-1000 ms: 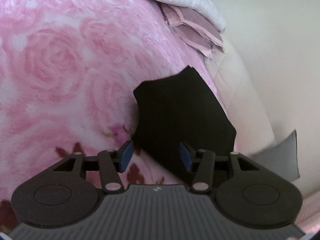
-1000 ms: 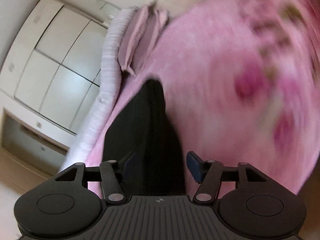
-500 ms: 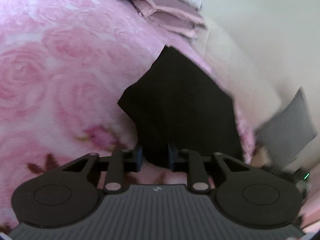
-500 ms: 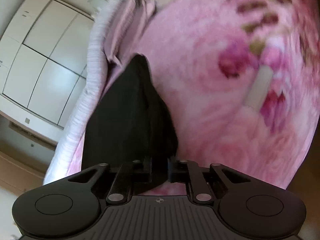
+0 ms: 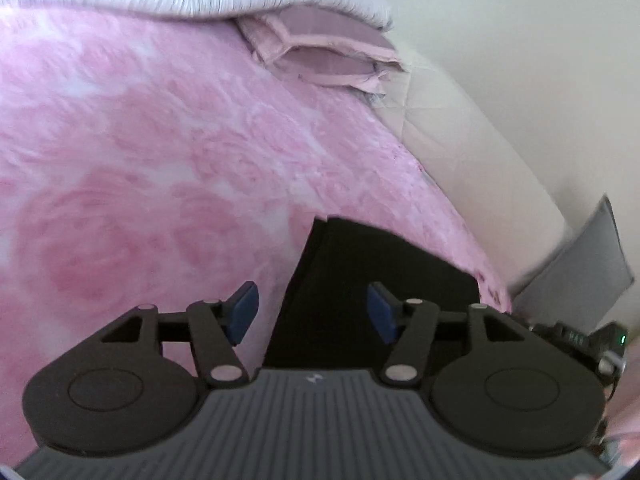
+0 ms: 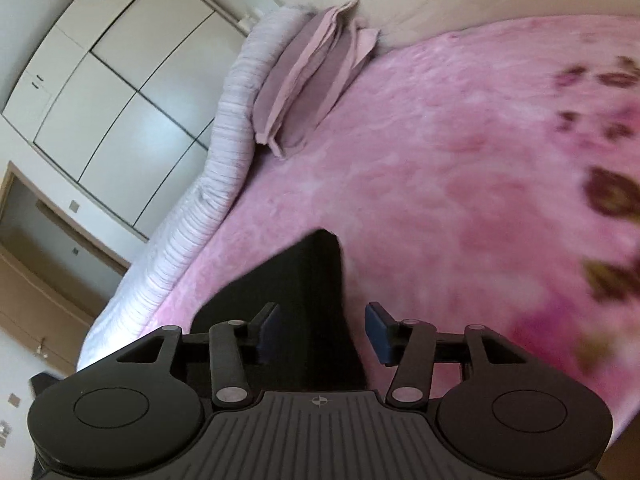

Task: Fold clothes
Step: 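Grasp the pants end with both grippers and fold it over, then lay the folded pants end down and open both grippers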

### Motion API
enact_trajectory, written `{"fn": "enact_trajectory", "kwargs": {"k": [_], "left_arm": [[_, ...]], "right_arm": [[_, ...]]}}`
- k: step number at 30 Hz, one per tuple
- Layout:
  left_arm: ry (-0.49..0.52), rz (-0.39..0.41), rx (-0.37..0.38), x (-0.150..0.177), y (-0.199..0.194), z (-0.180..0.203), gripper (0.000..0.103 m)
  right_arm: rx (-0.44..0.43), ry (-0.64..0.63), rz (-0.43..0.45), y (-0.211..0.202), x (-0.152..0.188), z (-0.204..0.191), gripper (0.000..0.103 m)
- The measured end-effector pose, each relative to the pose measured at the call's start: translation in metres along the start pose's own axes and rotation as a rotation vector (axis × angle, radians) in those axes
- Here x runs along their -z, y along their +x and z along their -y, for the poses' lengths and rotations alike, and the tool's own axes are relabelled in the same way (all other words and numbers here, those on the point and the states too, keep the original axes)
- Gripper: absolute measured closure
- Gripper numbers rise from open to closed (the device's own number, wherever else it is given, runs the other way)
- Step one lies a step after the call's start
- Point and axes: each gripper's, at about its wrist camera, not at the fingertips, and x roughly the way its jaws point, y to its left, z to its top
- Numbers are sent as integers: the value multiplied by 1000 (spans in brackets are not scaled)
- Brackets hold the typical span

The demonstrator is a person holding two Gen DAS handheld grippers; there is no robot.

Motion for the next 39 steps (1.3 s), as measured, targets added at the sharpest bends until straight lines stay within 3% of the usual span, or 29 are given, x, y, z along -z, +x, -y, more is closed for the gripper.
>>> {"fn": "enact_trajectory", "kwargs": {"k": [3,4,5,6,8,11,13,16,17,18,21,24,31,37,39], "left_arm": [[-52,-24,47,-9,27,-6,54],[-61,-33,72,-10,33,-8,73],[-66,-42,100,-11,39,-9,90],[-39,-24,104,-11,39,-6,101],[39,29,98,-8,35,2,101],[120,39,-2,4,44,6,100],[158,9,-77,10,51,10,91],[231,8,-148,8,50,24,78],[252,9,-153,9,52,29,79],[272,10,-158,9,54,33,80],[334,13,-174,10,61,48,81],[396,15,-190,11,69,62,88],[491,12,-250,20,95,73,91],[526,9,-298,26,109,75,94],[510,28,-291,25,90,77,94]], "right_arm": [[17,-16,-16,27,-14,-4,52],[17,-13,-21,36,-17,-3,52],[14,-11,-25,43,-20,-2,60],[20,-22,-23,49,-22,-4,93],[36,-61,-17,59,-23,-9,93],[98,-167,-6,65,-20,-16,94],[139,-182,-23,66,-20,-16,93],[201,-205,-49,68,-19,-15,74],[222,-212,-58,68,-18,-15,63],[245,-235,-55,66,-18,-18,61],[320,-403,31,52,-15,-50,61],[337,-469,6,69,-2,-54,61],[374,-623,-54,109,26,-62,61],[301,-502,-96,109,17,-40,61],[297,-466,-81,95,11,-45,61]]}}
